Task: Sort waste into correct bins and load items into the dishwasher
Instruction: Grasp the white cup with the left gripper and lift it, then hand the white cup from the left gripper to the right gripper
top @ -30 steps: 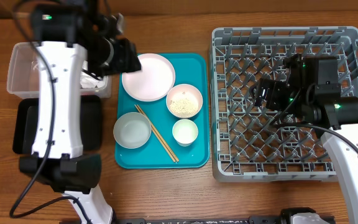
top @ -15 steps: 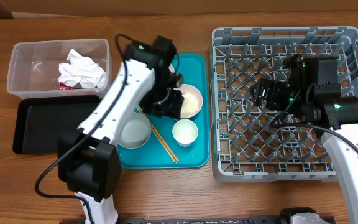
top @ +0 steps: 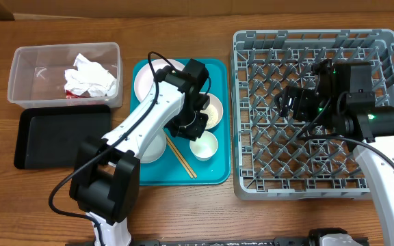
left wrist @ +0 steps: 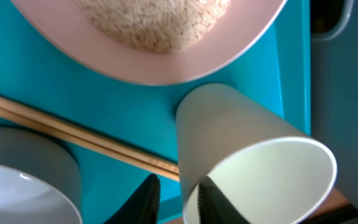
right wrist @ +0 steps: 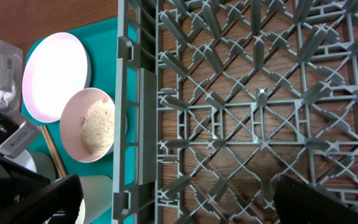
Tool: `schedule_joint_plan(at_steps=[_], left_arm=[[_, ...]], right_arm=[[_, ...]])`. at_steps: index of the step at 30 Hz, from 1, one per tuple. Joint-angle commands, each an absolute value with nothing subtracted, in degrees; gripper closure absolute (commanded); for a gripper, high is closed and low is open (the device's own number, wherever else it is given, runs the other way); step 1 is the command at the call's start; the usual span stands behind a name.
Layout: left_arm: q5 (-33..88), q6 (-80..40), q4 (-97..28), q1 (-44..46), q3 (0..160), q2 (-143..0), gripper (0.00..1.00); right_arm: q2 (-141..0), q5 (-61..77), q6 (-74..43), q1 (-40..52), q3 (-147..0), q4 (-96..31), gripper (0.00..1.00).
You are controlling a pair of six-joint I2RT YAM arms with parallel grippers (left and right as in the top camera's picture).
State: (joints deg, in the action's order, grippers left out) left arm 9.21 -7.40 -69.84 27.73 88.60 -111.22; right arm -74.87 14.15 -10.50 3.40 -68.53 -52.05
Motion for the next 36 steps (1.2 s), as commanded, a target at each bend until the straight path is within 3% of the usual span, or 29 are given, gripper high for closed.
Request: schedule_joint_plan(at_steps=[1,8,11,15,27,36], left_arm=[[7.5,-7.9,-68.6,28.1,87.1,-110.3,0.81],[7.3,-7.9,-66.1,28.3,84.0,-110.3,0.87],[7.6,-7.9,-66.0,28.3,84.0,-110.3,0.96],[12.3,-7.7,-67.0,27.7,84.7,-110.1,0.96],[59.2,11.4,-79.8,13.9,98.8,-110.1,0.96],[77.5,17.3,-84.9,6.0,98.7,-110.1,0.96]], right_arm=[[-74.9,13.8,-10.5,3.2,-69.7,-51.8,0.00],[-74.9,13.8,-10.5,3.2,-69.7,-52.2,0.00],[-74.9,13.8,-10.5,3.2,-69.7,-52.5,0.00],[-74.9,14.4,-10.6,3.2,-69.7,-52.7,0.00],[-76.9,45.1,-10.5,5.9,-69.3,-40.1,0.00],[-81.1,59.8,-10.5,9.8,-69.3,-25.5,0.00]])
